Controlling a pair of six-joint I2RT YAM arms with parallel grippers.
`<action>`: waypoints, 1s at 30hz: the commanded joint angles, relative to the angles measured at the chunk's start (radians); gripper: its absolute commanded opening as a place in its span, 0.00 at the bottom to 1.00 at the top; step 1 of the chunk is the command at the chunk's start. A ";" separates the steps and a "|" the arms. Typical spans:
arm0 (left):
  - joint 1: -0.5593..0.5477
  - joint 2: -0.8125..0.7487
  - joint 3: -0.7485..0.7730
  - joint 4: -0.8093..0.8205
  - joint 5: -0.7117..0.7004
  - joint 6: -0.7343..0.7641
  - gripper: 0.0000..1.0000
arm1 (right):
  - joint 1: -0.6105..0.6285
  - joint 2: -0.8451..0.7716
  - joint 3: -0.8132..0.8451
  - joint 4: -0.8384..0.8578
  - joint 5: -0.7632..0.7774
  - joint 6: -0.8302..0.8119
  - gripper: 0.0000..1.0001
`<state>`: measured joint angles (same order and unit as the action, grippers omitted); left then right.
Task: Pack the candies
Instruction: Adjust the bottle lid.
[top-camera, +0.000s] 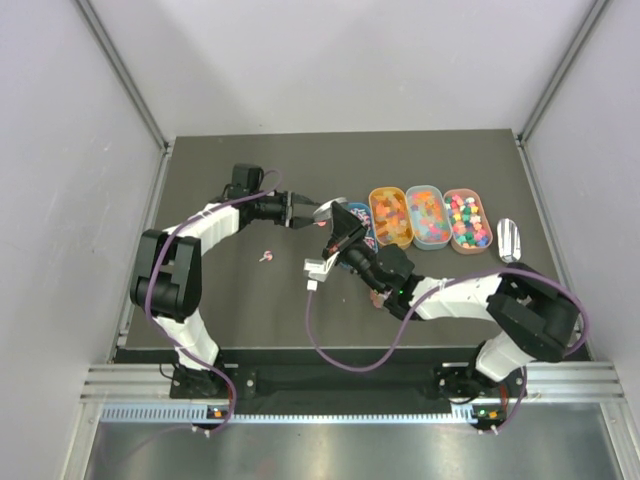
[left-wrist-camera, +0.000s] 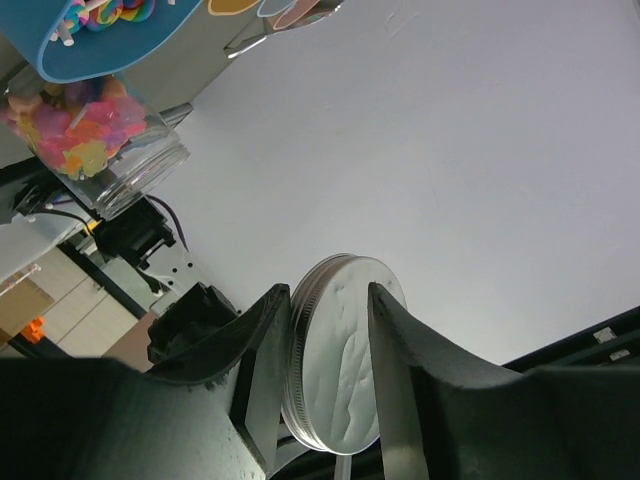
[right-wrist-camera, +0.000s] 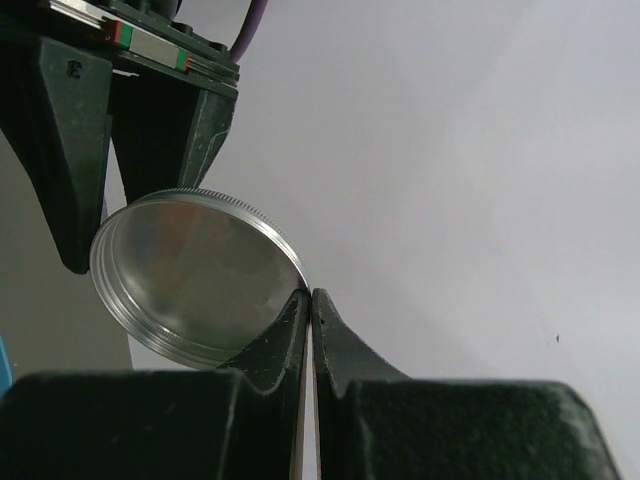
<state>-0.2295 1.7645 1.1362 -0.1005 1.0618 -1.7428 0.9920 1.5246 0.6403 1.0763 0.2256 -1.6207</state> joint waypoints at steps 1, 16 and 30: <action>0.001 -0.056 0.019 -0.001 0.010 -0.008 0.41 | 0.007 0.035 0.062 0.017 0.018 0.021 0.00; 0.004 -0.059 -0.018 -0.015 -0.003 0.012 0.42 | -0.007 0.051 0.091 0.010 0.044 -0.007 0.00; 0.048 -0.050 -0.024 0.021 -0.020 0.012 0.46 | -0.006 0.000 0.047 -0.029 0.063 -0.007 0.00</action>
<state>-0.1993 1.7565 1.1030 -0.1181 1.0454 -1.7367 0.9859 1.5745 0.6971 1.0328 0.2710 -1.6245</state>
